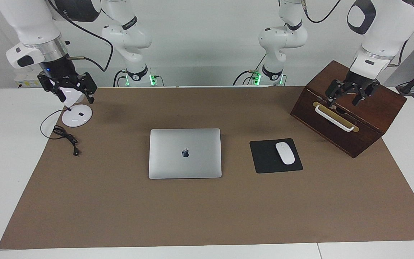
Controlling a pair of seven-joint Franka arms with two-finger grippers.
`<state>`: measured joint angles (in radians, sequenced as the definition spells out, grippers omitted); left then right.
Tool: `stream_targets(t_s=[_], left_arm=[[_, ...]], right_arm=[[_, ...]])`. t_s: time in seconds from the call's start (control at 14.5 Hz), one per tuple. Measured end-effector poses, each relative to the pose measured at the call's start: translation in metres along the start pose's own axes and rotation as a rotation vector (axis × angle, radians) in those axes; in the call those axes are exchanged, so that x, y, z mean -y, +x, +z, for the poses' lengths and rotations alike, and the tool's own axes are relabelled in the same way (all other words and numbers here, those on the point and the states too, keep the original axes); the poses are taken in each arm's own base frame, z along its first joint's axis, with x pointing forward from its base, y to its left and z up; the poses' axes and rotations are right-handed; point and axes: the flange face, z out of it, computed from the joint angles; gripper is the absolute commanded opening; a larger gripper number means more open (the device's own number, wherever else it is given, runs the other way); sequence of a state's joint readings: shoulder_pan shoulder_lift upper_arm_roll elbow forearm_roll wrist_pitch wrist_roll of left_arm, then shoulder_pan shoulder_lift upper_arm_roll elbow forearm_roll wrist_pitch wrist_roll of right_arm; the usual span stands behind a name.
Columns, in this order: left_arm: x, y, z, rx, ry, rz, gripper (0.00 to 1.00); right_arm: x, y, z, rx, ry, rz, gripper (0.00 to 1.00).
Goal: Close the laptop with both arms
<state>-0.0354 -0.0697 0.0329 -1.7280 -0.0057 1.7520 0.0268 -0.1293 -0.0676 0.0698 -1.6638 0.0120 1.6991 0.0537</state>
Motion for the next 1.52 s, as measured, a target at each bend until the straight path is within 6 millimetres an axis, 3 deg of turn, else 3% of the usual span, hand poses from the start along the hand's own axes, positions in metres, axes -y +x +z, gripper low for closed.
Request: stream_targets(t_s=[0.48,1.52], left_arm=[[-0.001,-0.011,-0.009,0.095,-0.003,0.001,1.0],[0.0,-0.014,-0.009,0.117,-0.004,-0.001,1.0]], right_arm=[[-0.003,0.0,-0.004,-0.007,0.0,-0.001,1.0],[-0.009,0.006,-0.016,-0.077,-0.034,-0.039,1.0]])
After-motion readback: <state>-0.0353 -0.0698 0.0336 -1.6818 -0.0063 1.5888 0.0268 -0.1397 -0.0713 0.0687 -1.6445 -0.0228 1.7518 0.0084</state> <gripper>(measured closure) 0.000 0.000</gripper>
